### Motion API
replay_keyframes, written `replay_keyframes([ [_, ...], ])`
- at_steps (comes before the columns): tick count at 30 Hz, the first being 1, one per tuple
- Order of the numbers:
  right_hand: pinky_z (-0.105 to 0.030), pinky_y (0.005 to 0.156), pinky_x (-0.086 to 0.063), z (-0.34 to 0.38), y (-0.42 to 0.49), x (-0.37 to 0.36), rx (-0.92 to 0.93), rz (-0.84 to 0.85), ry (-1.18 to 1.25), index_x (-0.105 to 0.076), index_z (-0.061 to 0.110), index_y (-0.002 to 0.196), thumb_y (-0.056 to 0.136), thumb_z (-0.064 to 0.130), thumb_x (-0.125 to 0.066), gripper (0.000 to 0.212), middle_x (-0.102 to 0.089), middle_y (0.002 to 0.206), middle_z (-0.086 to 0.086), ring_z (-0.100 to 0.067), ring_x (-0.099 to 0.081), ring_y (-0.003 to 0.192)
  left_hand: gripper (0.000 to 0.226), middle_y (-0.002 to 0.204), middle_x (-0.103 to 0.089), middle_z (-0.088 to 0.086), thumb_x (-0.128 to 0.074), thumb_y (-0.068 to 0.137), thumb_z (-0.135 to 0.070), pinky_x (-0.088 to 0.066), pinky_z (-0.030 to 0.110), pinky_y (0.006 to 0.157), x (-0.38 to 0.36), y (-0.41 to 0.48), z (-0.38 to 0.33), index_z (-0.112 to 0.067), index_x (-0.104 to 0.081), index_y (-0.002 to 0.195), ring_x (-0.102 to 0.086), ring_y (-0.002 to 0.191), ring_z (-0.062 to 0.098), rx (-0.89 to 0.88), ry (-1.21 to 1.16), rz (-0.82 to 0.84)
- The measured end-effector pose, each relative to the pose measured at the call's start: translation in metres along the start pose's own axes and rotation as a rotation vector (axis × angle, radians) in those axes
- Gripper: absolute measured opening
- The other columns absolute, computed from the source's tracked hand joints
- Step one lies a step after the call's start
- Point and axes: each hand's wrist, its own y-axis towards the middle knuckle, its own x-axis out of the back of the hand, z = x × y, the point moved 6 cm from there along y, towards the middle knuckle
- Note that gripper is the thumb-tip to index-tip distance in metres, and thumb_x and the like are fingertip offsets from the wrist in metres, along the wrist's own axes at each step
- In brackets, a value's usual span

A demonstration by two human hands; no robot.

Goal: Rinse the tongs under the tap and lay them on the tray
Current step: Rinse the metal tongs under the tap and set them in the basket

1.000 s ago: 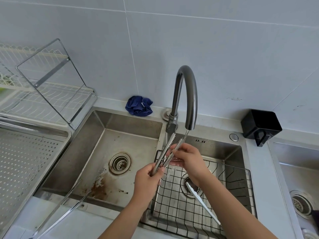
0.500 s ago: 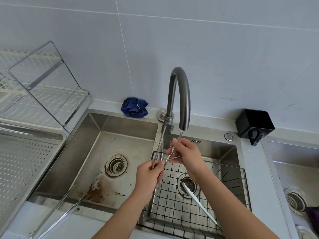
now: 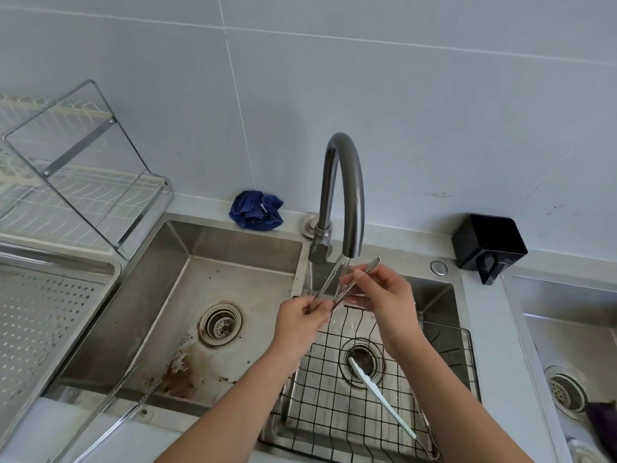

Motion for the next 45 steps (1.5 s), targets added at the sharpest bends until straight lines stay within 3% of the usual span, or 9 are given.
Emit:
replay_keyframes([
  [3, -0.034, 0.076, -0.063, 0.000, 0.002, 0.003, -0.001, -0.023, 0.025, -0.071, 0.005, 0.100, 0.099, 0.007, -0.064, 0.008, -0.079, 0.091, -0.015, -0.029, -0.077, 0.088, 0.011, 0.069, -0.069, 0.002, -0.067, 0.093, 0.001, -0.046, 0.016, 0.053, -0.006, 0.001, -0.001, -0.006, -0.075, 0.093, -0.065, 0.062, 0.003, 0.030, -0.062, 0.036],
  [11, -0.028, 0.068, -0.061, -0.001, 0.021, -0.014, -0.049, 0.053, -0.174, -0.069, 0.006, 0.095, 0.095, 0.007, -0.068, 0.002, -0.073, 0.093, -0.024, -0.023, -0.071, 0.076, 0.016, 0.076, -0.071, 0.007, -0.063, 0.093, 0.004, -0.044, 0.028, 0.060, -0.005, 0.004, 0.005, -0.006, -0.074, 0.099, -0.062, 0.073, 0.017, 0.151, -0.202, 0.076],
  [15, -0.036, 0.070, -0.064, 0.001, 0.022, -0.013, 0.014, 0.028, -0.212, -0.071, 0.010, 0.091, 0.095, 0.011, -0.070, 0.004, -0.073, 0.088, -0.023, -0.032, -0.074, 0.079, 0.011, 0.076, -0.068, 0.011, -0.066, 0.097, -0.013, -0.043, 0.027, 0.051, -0.005, 0.004, 0.011, -0.013, -0.075, 0.090, -0.059, 0.062, 0.018, 0.195, -0.221, 0.082],
  [19, -0.047, 0.070, -0.065, 0.003, 0.017, -0.006, 0.061, -0.081, -0.208, -0.067, 0.006, 0.086, 0.098, 0.020, -0.068, 0.019, -0.074, 0.080, -0.018, -0.030, -0.073, 0.071, 0.031, 0.066, -0.066, 0.008, -0.058, 0.100, -0.039, -0.031, 0.023, 0.038, -0.009, 0.005, 0.008, -0.010, -0.070, 0.097, -0.052, 0.046, 0.015, 0.205, -0.161, 0.024],
  [22, -0.053, 0.074, -0.063, 0.003, 0.015, -0.002, 0.053, -0.112, -0.211, -0.065, 0.002, 0.090, 0.101, 0.022, -0.065, 0.022, -0.073, 0.085, -0.023, -0.041, -0.071, 0.077, 0.033, 0.060, -0.063, 0.006, -0.053, 0.103, -0.040, -0.031, 0.022, 0.038, -0.015, 0.005, 0.004, -0.012, -0.069, 0.096, -0.050, 0.045, 0.014, 0.193, -0.156, 0.023],
  [31, -0.032, 0.071, -0.064, -0.013, 0.016, -0.003, -0.022, -0.039, -0.230, -0.069, 0.013, 0.098, 0.098, 0.029, -0.068, 0.016, -0.076, 0.090, -0.013, -0.030, -0.076, 0.086, 0.030, 0.057, -0.057, 0.004, -0.051, 0.104, -0.032, -0.020, 0.018, 0.034, -0.024, 0.004, -0.006, -0.010, -0.068, 0.092, -0.039, 0.037, 0.012, 0.238, -0.210, 0.094],
  [37, -0.043, 0.087, -0.060, -0.029, 0.017, 0.000, -0.104, -0.140, -0.276, -0.059, 0.023, 0.112, 0.090, 0.046, -0.075, 0.035, -0.071, 0.108, -0.004, -0.022, -0.071, 0.097, 0.064, 0.058, -0.053, 0.002, -0.039, 0.092, -0.074, -0.017, 0.018, 0.032, -0.037, -0.007, -0.012, -0.022, -0.071, 0.073, -0.033, 0.033, 0.007, 0.275, -0.343, 0.295],
  [42, -0.040, 0.079, -0.061, -0.038, 0.016, -0.014, -0.221, 0.039, -0.042, -0.066, 0.002, 0.111, 0.097, 0.036, -0.068, 0.037, -0.074, 0.088, -0.008, -0.023, -0.070, 0.078, 0.062, 0.063, -0.055, 0.003, -0.052, 0.085, -0.075, -0.022, 0.017, 0.032, -0.037, -0.011, -0.006, -0.015, -0.067, 0.095, -0.037, 0.037, 0.008, 0.302, -0.348, 0.385],
  [45, -0.031, 0.065, -0.059, -0.039, 0.015, -0.019, -0.256, 0.067, 0.075, -0.065, 0.001, 0.110, 0.105, 0.024, -0.057, 0.025, -0.079, 0.101, -0.012, -0.028, -0.075, 0.076, 0.057, 0.067, -0.059, 0.006, -0.052, 0.090, -0.067, -0.023, 0.018, 0.034, -0.028, -0.006, -0.002, -0.015, -0.070, 0.107, -0.043, 0.043, 0.013, 0.290, -0.396, 0.284],
])
